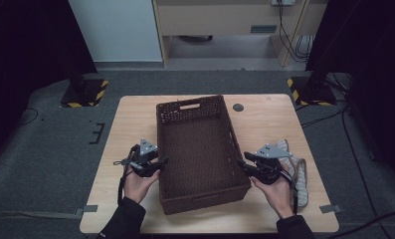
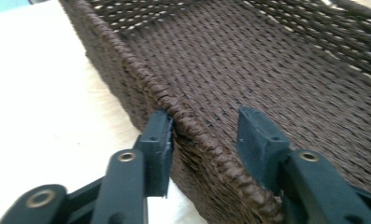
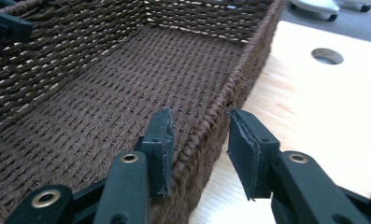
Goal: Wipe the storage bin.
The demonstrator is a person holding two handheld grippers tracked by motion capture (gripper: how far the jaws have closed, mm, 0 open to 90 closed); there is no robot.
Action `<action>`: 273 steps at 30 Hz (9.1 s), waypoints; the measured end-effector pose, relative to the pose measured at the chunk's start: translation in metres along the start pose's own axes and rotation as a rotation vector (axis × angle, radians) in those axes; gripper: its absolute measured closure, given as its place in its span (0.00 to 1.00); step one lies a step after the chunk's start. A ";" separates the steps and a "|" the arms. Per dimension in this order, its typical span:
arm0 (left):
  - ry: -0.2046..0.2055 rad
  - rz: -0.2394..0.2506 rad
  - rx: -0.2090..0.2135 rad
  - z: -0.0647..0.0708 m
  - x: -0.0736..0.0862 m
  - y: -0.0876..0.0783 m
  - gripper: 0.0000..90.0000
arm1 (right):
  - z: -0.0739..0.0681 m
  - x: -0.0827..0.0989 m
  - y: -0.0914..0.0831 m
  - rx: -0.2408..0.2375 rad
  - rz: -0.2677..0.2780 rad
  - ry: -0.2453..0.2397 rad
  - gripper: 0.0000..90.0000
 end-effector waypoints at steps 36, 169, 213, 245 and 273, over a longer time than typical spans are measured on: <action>-0.013 0.003 -0.046 -0.013 0.004 -0.005 0.74 | 0.089 0.025 -0.065 0.376 -0.074 0.081 0.36; -0.033 -0.006 0.033 0.007 -0.009 0.026 0.72 | 0.111 -0.025 0.031 0.175 0.165 0.118 0.82; -0.029 -0.009 0.041 0.007 -0.009 0.027 0.70 | 0.126 0.008 0.111 0.190 0.080 0.163 0.84; -0.029 -0.004 0.016 0.010 -0.009 0.028 0.71 | 0.109 0.017 0.066 0.101 0.008 0.156 0.84; -0.042 -0.001 0.010 0.010 -0.008 0.028 0.71 | 0.089 0.011 0.031 0.040 0.036 0.176 0.84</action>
Point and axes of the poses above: each handheld gripper's, and its own axes: y roughly forward along the jaws, x roughly out of its underside, z roughly to its right, the point moved 1 cm from there along y, roughly forward along the jaws, and after that the axes turned 14 degrees about z, right-handed, at the moved point
